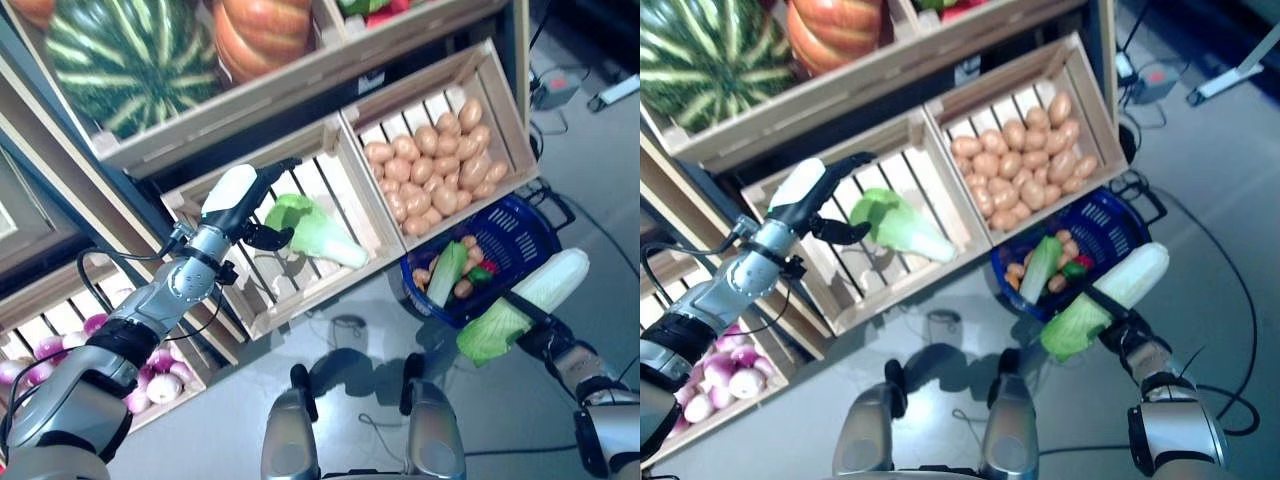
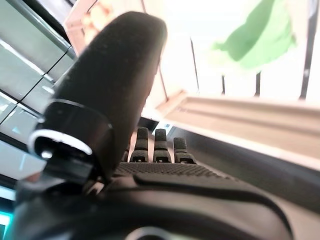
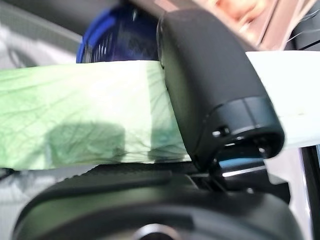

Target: Put vegetables into the basket

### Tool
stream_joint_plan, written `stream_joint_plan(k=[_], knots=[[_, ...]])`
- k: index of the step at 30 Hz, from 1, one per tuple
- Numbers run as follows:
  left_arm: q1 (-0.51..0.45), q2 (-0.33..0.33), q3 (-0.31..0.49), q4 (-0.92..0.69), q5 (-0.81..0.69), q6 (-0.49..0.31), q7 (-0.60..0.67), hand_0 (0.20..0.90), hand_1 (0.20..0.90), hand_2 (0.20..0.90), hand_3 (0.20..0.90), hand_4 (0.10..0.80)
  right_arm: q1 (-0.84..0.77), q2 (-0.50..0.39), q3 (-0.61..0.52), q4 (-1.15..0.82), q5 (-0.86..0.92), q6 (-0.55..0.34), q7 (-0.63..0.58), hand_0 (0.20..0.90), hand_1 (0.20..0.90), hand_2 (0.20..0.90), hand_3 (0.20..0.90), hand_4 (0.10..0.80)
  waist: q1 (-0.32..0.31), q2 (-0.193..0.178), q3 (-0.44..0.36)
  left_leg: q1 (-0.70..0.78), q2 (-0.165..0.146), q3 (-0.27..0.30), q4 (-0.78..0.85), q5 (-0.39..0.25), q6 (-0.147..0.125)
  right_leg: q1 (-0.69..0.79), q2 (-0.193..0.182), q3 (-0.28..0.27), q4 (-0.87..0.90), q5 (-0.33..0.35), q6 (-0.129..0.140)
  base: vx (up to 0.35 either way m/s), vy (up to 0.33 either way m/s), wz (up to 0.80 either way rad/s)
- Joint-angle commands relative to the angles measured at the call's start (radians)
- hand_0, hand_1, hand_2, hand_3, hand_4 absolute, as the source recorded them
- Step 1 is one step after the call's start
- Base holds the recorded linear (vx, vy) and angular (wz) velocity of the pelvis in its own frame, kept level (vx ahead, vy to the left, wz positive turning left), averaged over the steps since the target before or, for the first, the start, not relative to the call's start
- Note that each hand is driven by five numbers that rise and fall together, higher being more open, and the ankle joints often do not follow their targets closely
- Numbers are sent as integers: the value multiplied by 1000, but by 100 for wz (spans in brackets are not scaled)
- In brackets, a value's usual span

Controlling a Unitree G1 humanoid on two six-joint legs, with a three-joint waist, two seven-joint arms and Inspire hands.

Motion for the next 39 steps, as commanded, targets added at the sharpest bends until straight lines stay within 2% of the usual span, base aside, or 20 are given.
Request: stream_joint_plan(k=[1, 5, 6, 7, 8, 10, 12, 20, 21, 22, 24, 32, 39], knots=[[-95, 26, 36, -65, 15, -55, 115, 900, 900, 900, 900, 800, -65, -115, 54, 2, -10, -74, -22, 300, 300, 300, 300, 400, 19, 10, -64, -82, 11, -44, 191, -121, -24, -12, -31, -12, 182, -104, -50, -132, 46, 1], [-148, 67, -11, -76, 36, -36, 147, 900, 900, 900, 900, 800, -149, -180, 88, 24, -9, -44, -3, 300, 300, 300, 300, 400, 23, 20, -41, -186, 16, -44, 328, -186, -6, -136, -73, 5, 351, -166, -56, -106, 44, 6], [-161, 80, -23, -83, 36, -27, 162, 900, 900, 900, 900, 800, -165, -196, 95, 28, -4, -37, 5, 300, 300, 300, 300, 400, 24, 24, -36, -209, 16, -50, 382, -231, -6, -169, -83, 16, 411, -204, -51, -90, 42, 4], [-170, 87, -30, -88, 37, -21, 173, 900, 900, 900, 900, 800, -173, -204, 96, 28, -8, -34, 10, 300, 300, 300, 300, 400, 24, 25, -31, -240, 16, -49, 412, -228, 0, -201, -92, 16, 438, -199, -59, -11, 40, 4], [-177, 92, -36, -93, 32, -18, 182, 900, 900, 900, 900, 800, -183, -211, 99, 26, -12, -32, 8, 300, 300, 300, 300, 400, 25, 29, -26, -262, 20, -63, 468, -274, -9, -226, -101, 31, 494, -239, -48, -49, 25, 3], [-192, 99, -45, -101, 34, -23, 192, 900, 900, 900, 900, 800, -200, -226, 102, 31, -26, -24, 12, 300, 300, 300, 300, 400, 24, 35, -22, -299, 23, -71, 520, -299, -5, -270, -112, 44, 546, -260, -50, -10, 15, 3], [-208, 110, -62, -117, 54, -30, 204, 900, 900, 900, 900, 800, -224, -256, 112, 33, -49, -13, 23, 300, 300, 300, 300, 400, 23, 43, -16, -344, 24, -82, 586, -323, -13, -313, -123, 55, 601, -284, -51, -39, 4, 8], [-257, 178, -129, -145, 152, -43, 282, 900, 900, 900, 900, 800, -315, -329, 166, 35, -78, -13, 34, 300, 300, 300, 300, 400, 25, 50, -18, -441, 33, -111, 699, -359, -21, -414, -137, 76, 708, -320, -47, -11, -31, 9], [-277, 191, -152, -142, 162, -41, 297, 900, 900, 900, 900, 800, -343, -334, 194, 36, -112, 12, 58, 900, 900, 900, 900, 800, 26, 50, -19, -455, 37, -112, 710, -360, -21, -429, -139, 75, 720, -321, -46, -13, -34, 5], [-278, 190, -153, -141, 162, -41, 298, 900, 900, 900, 900, 800, -345, -334, 195, 37, -113, 12, 59, 900, 900, 900, 900, 800, 25, 50, -19, -456, 37, -112, 711, -360, -21, -430, -140, 75, 721, -321, -46, -24, -64, 5], [-323, 211, -183, -136, 186, -42, 309, 900, 900, 900, 900, 800, -398, -345, 253, 44, -125, 89, 119, 900, 900, 900, 900, 800, 29, 47, -25, -478, 41, -116, 721, -356, -23, -454, -143, 76, 733, -318, -42, -25, -55, 4], [-454, 238, -321, -87, 223, -21, 316, 900, 900, 900, 900, 800, -461, -321, 312, 42, -91, 99, 96, 900, 900, 900, 900, 800, 24, 40, -27, -497, 57, -120, 731, -354, -25, -474, -136, 77, 733, -309, -26, -3, -5, 0], [-518, 229, -399, -54, 249, 6, 339, 900, 900, 900, 900, 800, -479, -304, 319, 45, -63, 94, 77, 900, 900, 900, 900, 800, 10, 42, -25, -497, 70, -118, 729, -356, -25, -477, -128, 92, 729, -309, -17, 1, 14, -1]])
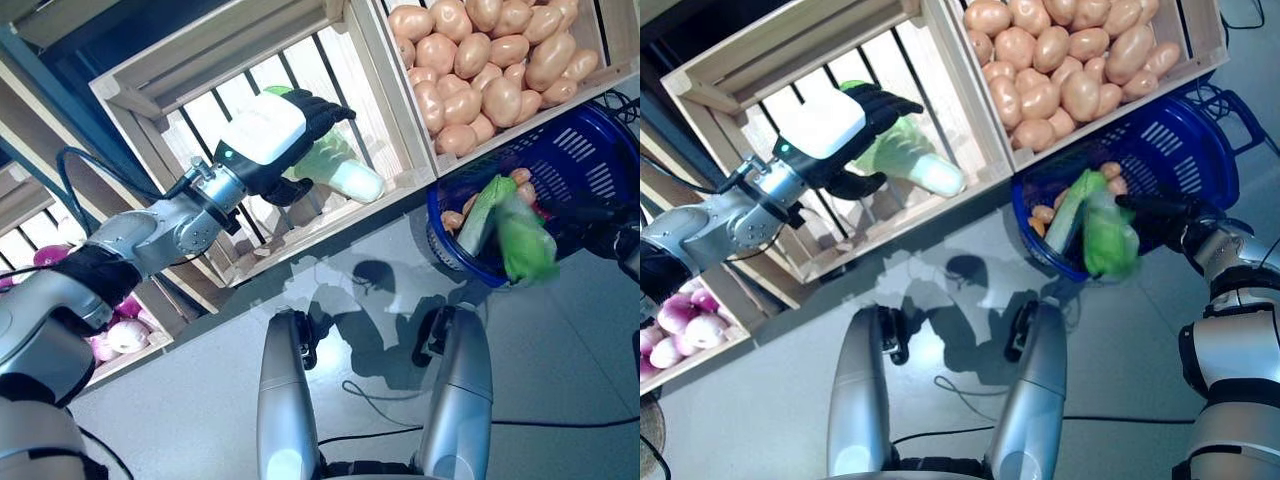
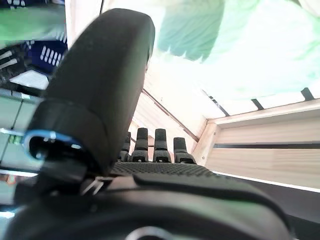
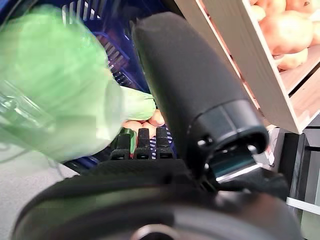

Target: Put vegetables into the basket

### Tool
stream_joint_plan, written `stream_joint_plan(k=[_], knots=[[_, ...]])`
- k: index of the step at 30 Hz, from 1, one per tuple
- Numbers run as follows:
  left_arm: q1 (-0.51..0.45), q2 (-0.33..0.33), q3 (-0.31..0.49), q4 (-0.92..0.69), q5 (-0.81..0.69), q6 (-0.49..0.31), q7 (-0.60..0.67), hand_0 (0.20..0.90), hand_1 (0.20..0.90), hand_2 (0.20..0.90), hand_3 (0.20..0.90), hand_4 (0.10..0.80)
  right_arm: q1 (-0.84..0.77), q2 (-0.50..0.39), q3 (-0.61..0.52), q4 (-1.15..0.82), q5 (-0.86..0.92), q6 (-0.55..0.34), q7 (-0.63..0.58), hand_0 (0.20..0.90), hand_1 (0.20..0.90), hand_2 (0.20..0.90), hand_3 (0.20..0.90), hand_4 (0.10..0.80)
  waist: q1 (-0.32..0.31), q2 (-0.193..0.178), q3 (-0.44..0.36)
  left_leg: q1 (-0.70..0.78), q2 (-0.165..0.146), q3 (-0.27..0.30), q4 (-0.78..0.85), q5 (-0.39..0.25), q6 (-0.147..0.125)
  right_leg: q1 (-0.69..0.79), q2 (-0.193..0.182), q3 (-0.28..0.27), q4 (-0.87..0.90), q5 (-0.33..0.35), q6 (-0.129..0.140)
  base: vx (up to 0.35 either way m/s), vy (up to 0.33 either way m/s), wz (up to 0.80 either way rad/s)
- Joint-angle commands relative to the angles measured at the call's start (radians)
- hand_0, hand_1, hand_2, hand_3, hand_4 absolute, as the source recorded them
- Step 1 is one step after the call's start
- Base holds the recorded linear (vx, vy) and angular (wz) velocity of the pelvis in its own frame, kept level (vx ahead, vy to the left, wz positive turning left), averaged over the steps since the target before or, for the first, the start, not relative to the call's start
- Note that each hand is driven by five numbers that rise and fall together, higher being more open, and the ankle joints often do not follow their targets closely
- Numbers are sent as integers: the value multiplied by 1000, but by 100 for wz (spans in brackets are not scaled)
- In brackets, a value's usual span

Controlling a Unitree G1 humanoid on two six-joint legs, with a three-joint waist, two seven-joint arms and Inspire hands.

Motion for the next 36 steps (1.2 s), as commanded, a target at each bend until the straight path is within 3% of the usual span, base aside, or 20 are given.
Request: stream_joint_plan(k=[1, 10, 19, 29, 36], knots=[[-128, 64, 16, 5, -20, 6, 104, 900, 900, 900, 900, 800, -39, -36, -4, 24, 57, -51, 6, 900, 900, 900, 900, 800, 1, 2, -62, 36, 26, 41, -6, -81, 12, 64, -8, 15, -87, 40, 41, 0, 0, 0], [-152, 39, -20, 85, -38, 32, 72, 900, 900, 900, 900, 800, 1, -27, -39, 27, 109, -93, -18, 900, 900, 900, 900, 800, -19, -7, -54, 36, 43, 46, -6, -82, 10, 65, -5, 27, -99, 52, 51, 1, 6, -3], [-169, -4, -55, 154, -65, 10, -33, 900, 900, 900, 900, 800, 28, -21, -61, 24, 135, -122, 11, 900, 900, 900, 900, 800, -38, -16, -46, 35, 55, 51, -5, -89, 8, 67, -2, 34, -120, 67, 60, 6, 14, -7], [-231, -113, -116, 221, -132, 22, -171, 900, 900, 900, 900, 800, 58, 7, -75, 26, 177, -135, 14, 900, 900, 900, 900, 800, -66, -37, -17, -19, 70, 50, 57, -119, 15, 21, 2, 47, -89, 67, 68, -28, 9, -8], [-238, -207, -133, 286, -136, 117, -225, 900, 900, 900, 900, 800, 54, 32, -77, 31, 200, -148, 5, 900, 900, 900, 900, 800, -75, -51, -4, -39, 72, 48, 71, -123, 16, 7, 1, 48, -97, 81, 73, -4, -6, -1]])
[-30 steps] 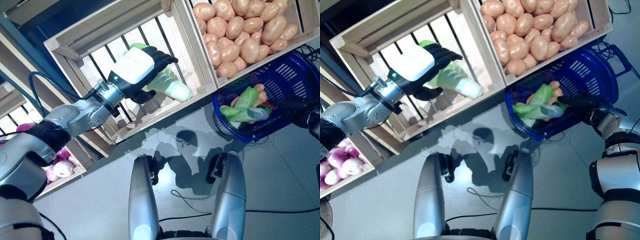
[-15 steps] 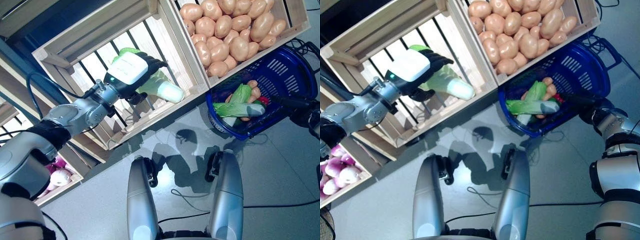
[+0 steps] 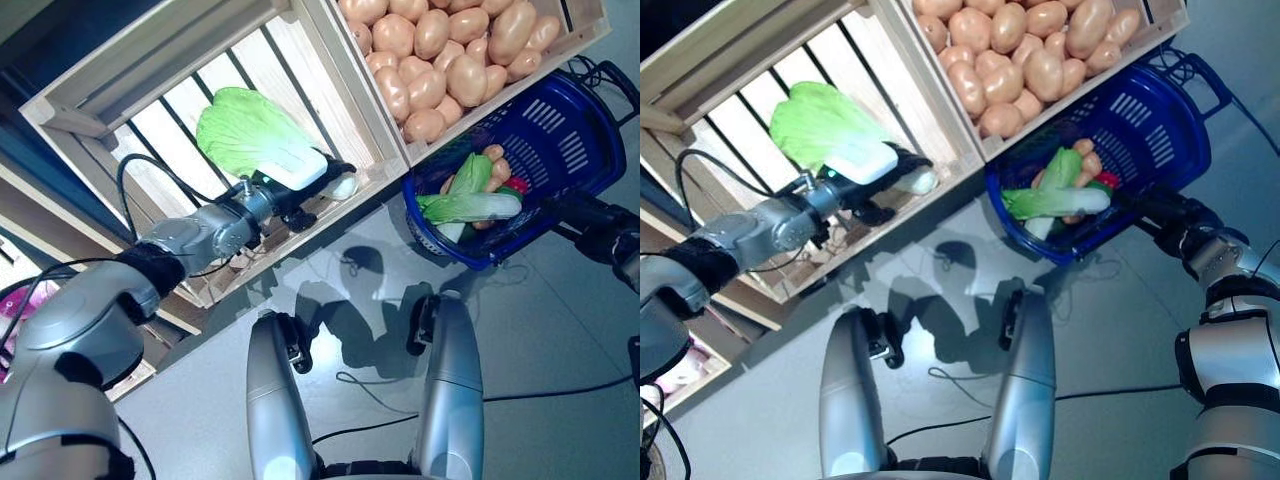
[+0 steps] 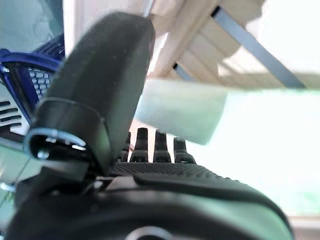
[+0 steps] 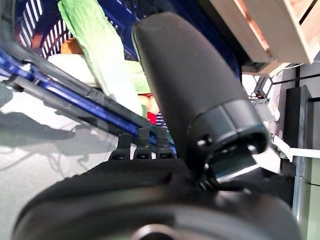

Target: Put vegetables into the basket

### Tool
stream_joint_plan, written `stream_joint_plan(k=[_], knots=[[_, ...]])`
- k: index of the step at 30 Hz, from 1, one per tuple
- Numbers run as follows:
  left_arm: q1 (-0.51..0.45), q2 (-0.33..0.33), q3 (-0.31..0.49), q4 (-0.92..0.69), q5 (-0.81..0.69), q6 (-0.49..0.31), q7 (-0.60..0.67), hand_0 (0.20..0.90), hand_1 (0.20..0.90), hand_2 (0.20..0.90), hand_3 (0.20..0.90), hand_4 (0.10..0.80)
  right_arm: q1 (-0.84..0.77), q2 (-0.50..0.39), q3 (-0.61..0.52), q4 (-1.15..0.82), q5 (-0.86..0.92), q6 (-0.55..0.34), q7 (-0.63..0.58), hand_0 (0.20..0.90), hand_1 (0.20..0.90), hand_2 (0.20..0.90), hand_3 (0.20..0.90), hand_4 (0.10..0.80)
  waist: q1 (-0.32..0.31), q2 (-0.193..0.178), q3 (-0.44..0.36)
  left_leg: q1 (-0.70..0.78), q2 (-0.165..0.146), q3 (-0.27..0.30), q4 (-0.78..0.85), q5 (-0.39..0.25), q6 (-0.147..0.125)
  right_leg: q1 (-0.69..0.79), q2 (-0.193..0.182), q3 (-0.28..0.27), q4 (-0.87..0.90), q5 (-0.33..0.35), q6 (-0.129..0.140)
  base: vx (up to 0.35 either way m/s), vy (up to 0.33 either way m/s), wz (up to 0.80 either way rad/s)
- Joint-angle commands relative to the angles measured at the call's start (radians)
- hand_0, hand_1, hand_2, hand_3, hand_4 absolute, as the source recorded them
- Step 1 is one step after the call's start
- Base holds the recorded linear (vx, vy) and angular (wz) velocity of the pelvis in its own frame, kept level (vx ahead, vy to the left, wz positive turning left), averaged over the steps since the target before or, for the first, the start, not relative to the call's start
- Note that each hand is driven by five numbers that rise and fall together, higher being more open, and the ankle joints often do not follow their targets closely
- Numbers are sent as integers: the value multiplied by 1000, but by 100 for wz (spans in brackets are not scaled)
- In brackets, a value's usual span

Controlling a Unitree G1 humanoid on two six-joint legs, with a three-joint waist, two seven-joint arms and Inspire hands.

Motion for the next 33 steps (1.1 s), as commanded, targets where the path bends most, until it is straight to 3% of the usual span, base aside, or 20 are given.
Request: stream_joint_plan(k=[1, 9, 14, 21, 22, 23, 24, 33], knots=[[-152, 16, 16, 38, -37, 42, 1, 900, 900, 900, 900, 800, 1, 14, -62, 9, 76, -110, 8, 900, 900, 900, 900, 800, -11, -43, -4, 4, 10, 17, 1, -62, -1, 67, -53, 7, -97, 67, 47, -13, -14, -3], [-181, -49, 24, 134, 39, 116, 49, 900, 900, 900, 900, 800, 8, 27, -58, 0, 91, -122, 17, 900, 900, 900, 900, 800, -22, -62, -3, -47, 20, 13, 30, -70, 1, 23, -48, 13, -83, 70, 49, -12, -6, -2], [-229, -83, -28, 193, 107, 188, 64, 900, 900, 900, 900, 800, 3, 23, -51, 0, 104, -122, 27, 900, 900, 900, 900, 800, -34, -71, -3, -91, 26, 5, 62, -78, 2, -18, -48, 19, -66, 73, 48, -19, -8, -4], [-268, -103, -81, 262, 169, 282, -7, 900, 900, 900, 900, 800, 5, 17, -41, 0, 121, -127, 33, 900, 900, 900, 900, 800, -48, -76, -3, -145, 35, -4, 95, -85, 4, -69, -52, 29, -47, 81, 49, -31, 3, -1], [-271, -104, -85, 268, 169, 300, -27, 841, 841, 841, 841, 761, 4, 16, -39, 1, 122, -128, 34, 900, 900, 900, 900, 800, -49, -76, -3, -147, 35, -4, 96, -85, 4, -71, -52, 29, -46, 81, 49, -38, 2, -2], [-275, -105, -90, 280, 175, 321, -51, 531, 531, 531, 531, 554, 3, 15, -39, 3, 121, -131, 39, 900, 900, 900, 900, 800, -51, -77, -3, -150, 36, -5, 98, -85, 5, -74, -53, 30, -45, 81, 49, -34, 2, -1], [-276, -105, -91, 288, 169, 333, -71, 300, 300, 300, 300, 400, 3, 13, -40, 4, 123, -133, 44, 900, 900, 900, 900, 800, -53, -77, -3, -151, 37, -5, 98, -85, 5, -75, -53, 30, -44, 81, 49, -35, 5, -1], [-274, -98, -74, 335, 183, 310, -49, 300, 300, 300, 300, 400, 4, 13, -48, 12, 134, -144, 54, 900, 900, 900, 900, 800, -53, -74, -4, -122, 42, 1, 83, -78, 4, -41, -60, 23, -62, 85, 44, -3, 1, 0]])
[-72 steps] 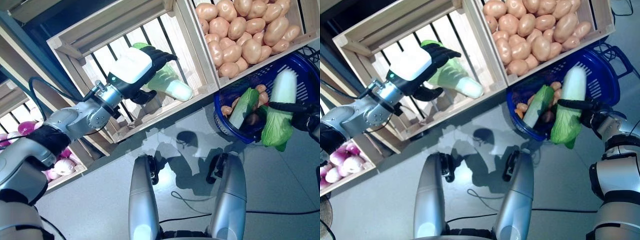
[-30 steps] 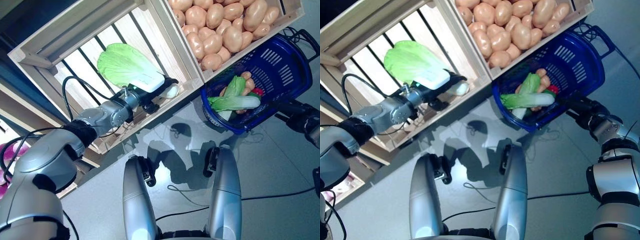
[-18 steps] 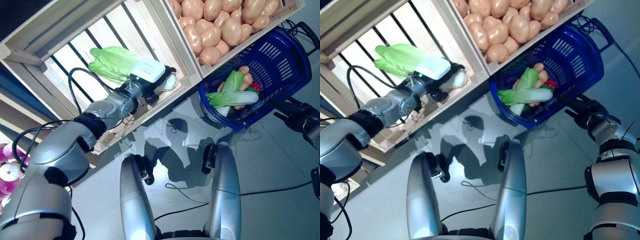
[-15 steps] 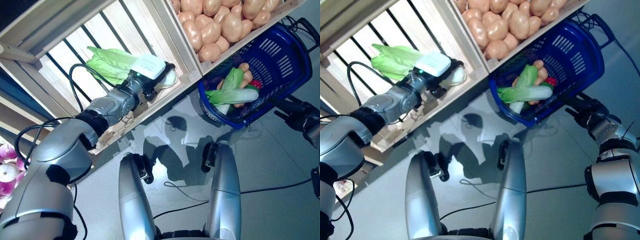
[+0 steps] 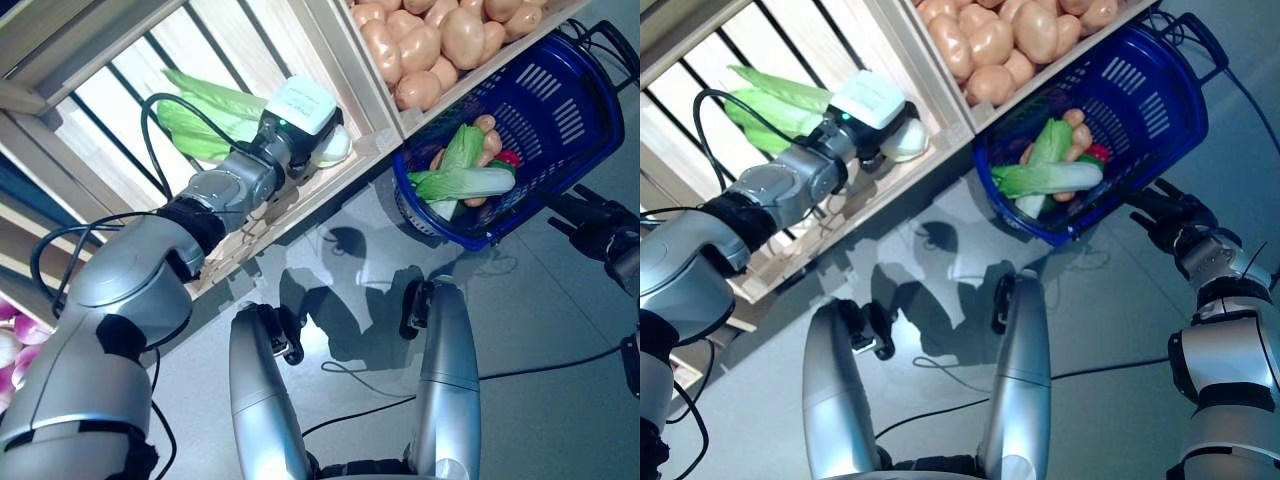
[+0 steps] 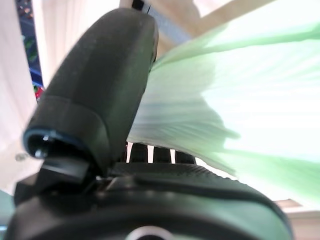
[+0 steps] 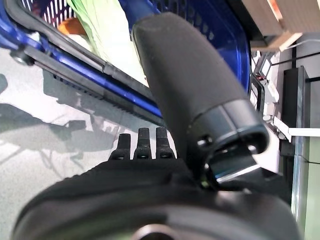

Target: Put vegetables into the basket

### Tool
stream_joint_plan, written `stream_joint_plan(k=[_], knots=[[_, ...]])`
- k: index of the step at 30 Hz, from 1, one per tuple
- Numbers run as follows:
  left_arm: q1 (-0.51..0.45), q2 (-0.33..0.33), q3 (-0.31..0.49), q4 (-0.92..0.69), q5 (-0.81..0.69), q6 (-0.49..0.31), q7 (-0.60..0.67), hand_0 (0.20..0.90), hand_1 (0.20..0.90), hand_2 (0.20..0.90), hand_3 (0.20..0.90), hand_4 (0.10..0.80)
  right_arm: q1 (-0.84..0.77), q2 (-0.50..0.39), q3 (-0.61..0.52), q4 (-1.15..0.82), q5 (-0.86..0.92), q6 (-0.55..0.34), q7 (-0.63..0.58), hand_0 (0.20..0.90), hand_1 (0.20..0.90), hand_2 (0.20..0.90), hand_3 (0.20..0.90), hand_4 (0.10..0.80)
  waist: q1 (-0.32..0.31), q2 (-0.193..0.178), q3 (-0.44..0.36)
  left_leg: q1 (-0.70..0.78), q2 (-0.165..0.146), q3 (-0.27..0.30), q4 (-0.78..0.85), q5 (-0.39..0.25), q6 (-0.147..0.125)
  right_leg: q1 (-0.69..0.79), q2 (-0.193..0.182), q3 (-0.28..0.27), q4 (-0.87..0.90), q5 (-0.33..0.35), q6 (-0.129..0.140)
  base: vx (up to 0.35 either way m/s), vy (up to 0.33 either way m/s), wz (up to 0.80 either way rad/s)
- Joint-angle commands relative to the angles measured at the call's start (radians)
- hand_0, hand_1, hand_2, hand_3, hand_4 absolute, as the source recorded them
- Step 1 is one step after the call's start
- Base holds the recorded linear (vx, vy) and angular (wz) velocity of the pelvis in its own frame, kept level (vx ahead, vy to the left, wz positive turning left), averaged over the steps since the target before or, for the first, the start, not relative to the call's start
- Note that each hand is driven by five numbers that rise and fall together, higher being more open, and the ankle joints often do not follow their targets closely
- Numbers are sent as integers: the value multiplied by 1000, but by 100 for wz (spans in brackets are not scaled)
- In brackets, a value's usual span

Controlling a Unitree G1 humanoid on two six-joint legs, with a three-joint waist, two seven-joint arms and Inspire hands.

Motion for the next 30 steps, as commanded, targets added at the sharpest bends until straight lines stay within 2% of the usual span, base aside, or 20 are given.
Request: stream_joint_plan(k=[1, 9, 11, 13, 14, 16, 17, 18, 20, 23, 25, 27, 30], knots=[[-45, 71, -32, 127, 35, 47, -4, 300, 300, 300, 300, 400, 2, 0, -49, 13, 58, -83, 55, 900, 900, 900, 900, 800, -2, -39, -6, 32, 24, -1, -29, -44, -25, 109, -64, -14, -128, 71, 28, -3, 35, -1], [-3, 72, -6, 137, 18, -47, 43, 300, 300, 300, 300, 400, 20, 29, -41, 17, 2, -82, 94, 900, 900, 900, 900, 800, 0, -35, -44, 177, 22, 50, -181, 7, -26, 243, -49, -37, -247, 98, 29, 22, 34, -3], [9, 72, 9, 134, -31, -68, 52, 300, 300, 300, 300, 400, 26, 31, -30, 14, -34, -87, 118, 900, 900, 900, 900, 800, 0, -34, -55, 224, 21, 64, -235, 28, -27, 282, -47, -37, -283, 109, 27, 55, 51, -3], [32, 81, 59, 120, -156, -107, 46, 300, 300, 300, 300, 400, 40, 36, -26, -9, -32, -120, 144, 900, 900, 900, 900, 800, 3, -30, -75, 277, 16, 82, -296, 54, -27, 331, -41, -38, -322, 115, 23, 65, 39, -3], [36, 82, 66, 119, -160, -109, 42, 300, 300, 300, 300, 400, 42, 37, -27, -11, -31, -120, 145, 900, 900, 900, 900, 800, 4, -30, -77, 284, 15, 84, -304, 57, -27, 337, -40, -39, -327, 116, 22, 71, 18, -5], [81, 91, 160, 109, -335, -185, 14, 300, 300, 300, 300, 400, 67, 61, -38, -52, -40, -169, 172, 900, 900, 900, 900, 800, 12, -27, -106, 348, 6, 101, -382, 88, -27, 394, -33, -47, -377, 123, 16, 67, 17, -4], [89, 92, 179, 103, -351, -197, 11, 300, 300, 300, 300, 400, 73, 66, -41, -61, -42, -179, 165, 900, 900, 900, 900, 800, 13, -27, -110, 359, 4, 103, -394, 92, -27, 404, -33, -50, -385, 123, 14, 71, 31, -1], [127, 92, 246, 80, -410, -237, -21, 300, 300, 300, 300, 400, 93, 88, -52, -99, -40, -229, 136, 900, 900, 900, 900, 800, 18, -26, -126, 400, -2, 112, -430, 103, -24, 441, -33, -60, -409, 124, 10, 71, 32, 4], [173, 103, 314, 35, -478, -288, -40, 300, 300, 300, 300, 400, 126, 110, -73, -170, -62, -255, 117, 900, 900, 900, 900, 800, 24, -27, -148, 453, -9, 122, -477, 114, -23, 490, -32, -75, -445, 124, 6, 78, 38, 7], [236, 121, 408, -66, -582, -297, -94, 300, 300, 300, 300, 400, 184, 145, -85, -323, -105, -258, 73, 900, 900, 900, 900, 800, 29, -33, -170, 512, -15, 132, -527, 126, -20, 548, -32, -88, -486, 128, 0, 58, 26, 1], [312, 128, 497, -166, -702, -333, -161, 300, 300, 300, 300, 400, 248, 180, -83, -459, -184, -302, 28, 900, 900, 900, 900, 800, 35, -41, -189, 569, -21, 140, -583, 144, -17, 603, -32, -105, -531, 136, -5, 47, 24, 3], [372, 128, 551, -247, -819, -342, -201, 300, 300, 300, 300, 400, 285, 191, -75, -555, -238, -322, -32, 900, 900, 900, 900, 800, 40, -47, -207, 613, -33, 150, -654, 192, -4, 645, -27, -124, -592, 173, -19, -7, 5, 2], [493, 105, 661, -375, -999, -374, -297, 300, 300, 300, 300, 400, 363, 226, -77, -707, -293, -295, -31, 900, 900, 900, 900, 800, 49, -53, -236, 713, -56, 153, -751, 223, 0, 748, -13, -144, -686, 194, -22, 73, 18, -2]])
